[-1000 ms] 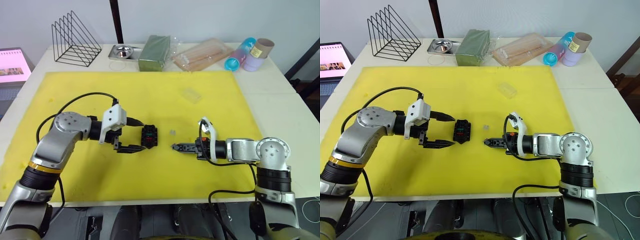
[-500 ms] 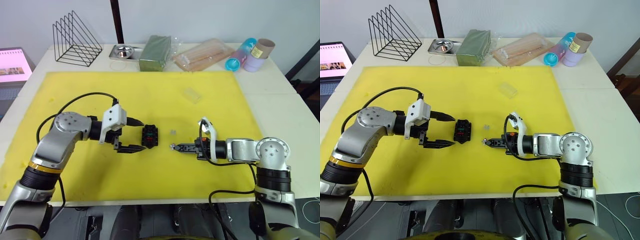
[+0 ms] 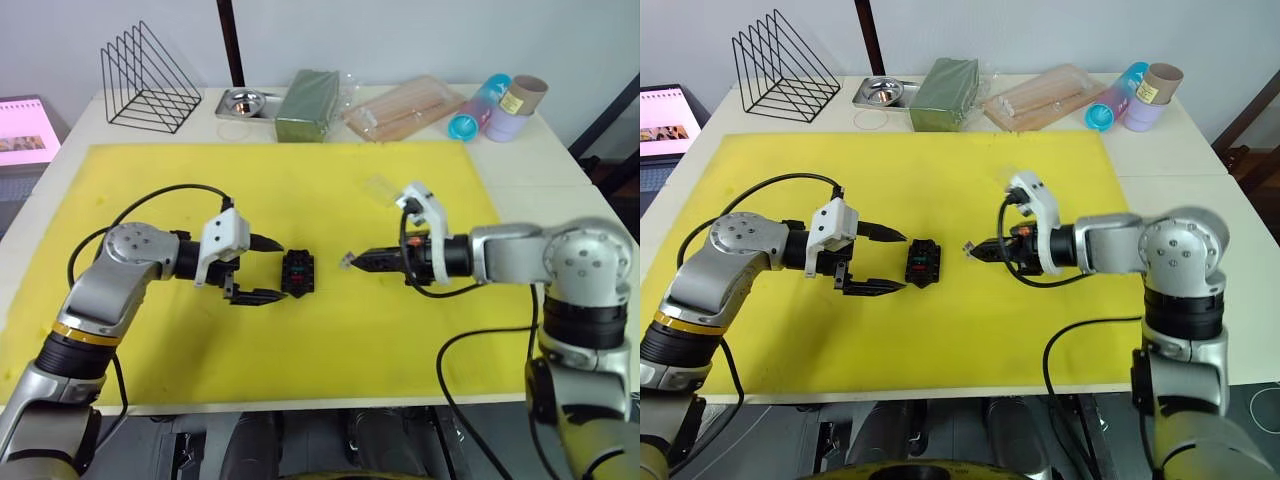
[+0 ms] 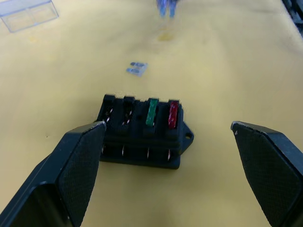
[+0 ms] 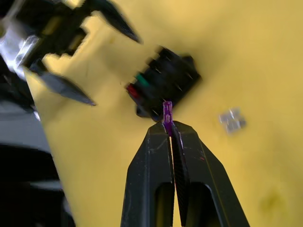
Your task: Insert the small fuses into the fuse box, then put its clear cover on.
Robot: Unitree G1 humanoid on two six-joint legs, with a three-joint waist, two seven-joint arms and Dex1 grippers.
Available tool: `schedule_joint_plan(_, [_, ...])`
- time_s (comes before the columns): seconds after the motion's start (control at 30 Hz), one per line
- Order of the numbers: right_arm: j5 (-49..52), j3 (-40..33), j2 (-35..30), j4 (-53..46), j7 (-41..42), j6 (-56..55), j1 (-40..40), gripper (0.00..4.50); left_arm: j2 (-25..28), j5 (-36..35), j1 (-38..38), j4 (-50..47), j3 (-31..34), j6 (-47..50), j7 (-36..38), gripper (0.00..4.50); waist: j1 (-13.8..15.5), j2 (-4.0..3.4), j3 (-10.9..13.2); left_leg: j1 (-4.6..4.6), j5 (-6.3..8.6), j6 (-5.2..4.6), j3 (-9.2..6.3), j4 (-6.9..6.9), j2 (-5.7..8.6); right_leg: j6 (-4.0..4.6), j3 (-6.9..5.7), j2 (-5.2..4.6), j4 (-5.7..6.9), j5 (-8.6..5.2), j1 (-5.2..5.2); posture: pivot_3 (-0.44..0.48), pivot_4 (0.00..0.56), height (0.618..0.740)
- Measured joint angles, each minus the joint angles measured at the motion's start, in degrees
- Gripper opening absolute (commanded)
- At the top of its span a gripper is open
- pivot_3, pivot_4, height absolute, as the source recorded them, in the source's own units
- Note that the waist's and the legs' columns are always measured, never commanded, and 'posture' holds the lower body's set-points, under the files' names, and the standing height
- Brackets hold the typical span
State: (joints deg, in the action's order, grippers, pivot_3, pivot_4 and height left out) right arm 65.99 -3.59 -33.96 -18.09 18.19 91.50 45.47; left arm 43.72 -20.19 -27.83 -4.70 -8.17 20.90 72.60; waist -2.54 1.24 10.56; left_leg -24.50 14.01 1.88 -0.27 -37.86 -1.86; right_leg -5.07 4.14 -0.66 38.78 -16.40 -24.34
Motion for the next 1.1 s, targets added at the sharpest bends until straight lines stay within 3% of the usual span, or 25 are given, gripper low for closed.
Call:
schedule_joint_plan(0.03, [-0.8,1.4,-0.4,-0.1,0.8,-0.5,0.7,0.04,0.0,0.2,0.0,0.4,0.0,-0.3,0.0,4.50,0.1,0.00,0.0,0.00,0.00,0.00,0.00,0.00,0.01,0.00,0.00,-0.02,0.00,0.00,0.02,0.000,0.150,0.740])
schedule_joint_plan(0.2, [-14.2,22.5,-5.5,1.1,11.7,-9.2,18.8,0.04,-0.8,2.2,-0.6,4.8,-0.5,-3.0,0.6,4.50,0.0,-0.24,0.1,-0.01,0.00,0.00,0.06,-0.04,0.01,0.00,0.02,-0.03,0.00,0.00,-0.07,0.000,0.150,0.740])
schedule_joint_plan(0.3, [-20.6,29.8,-4.8,5.1,16.6,-14.2,20.7,0.04,-1.1,2.6,-0.9,5.5,-0.7,-3.9,0.8,4.50,0.2,-0.22,0.1,-0.09,0.01,-0.01,0.06,-0.03,0.01,0.01,0.00,-0.07,-0.04,0.00,-0.08,0.000,0.150,0.740])
schedule_joint_plan(0.67, [-34.8,43.6,0.8,14.9,31.9,-23.2,29.3,0.04,-1.6,3.5,-1.1,6.8,-0.9,-5.0,0.8,4.50,0.1,-0.24,0.2,-0.14,0.01,-0.01,0.06,-0.07,0.02,0.00,-0.02,-0.10,0.00,0.01,-0.14,0.000,0.150,0.740])
schedule_joint_plan(1.1, [-45.2,47.8,4.4,20.6,40.7,-27.8,30.4,0.04,-1.7,3.5,-0.6,6.4,-0.8,-5.0,-0.4,4.50,0.1,-0.24,0.2,-0.14,0.00,-0.01,0.03,-0.10,0.03,0.00,-0.02,-0.12,0.11,0.01,-0.17,0.000,0.150,0.740])
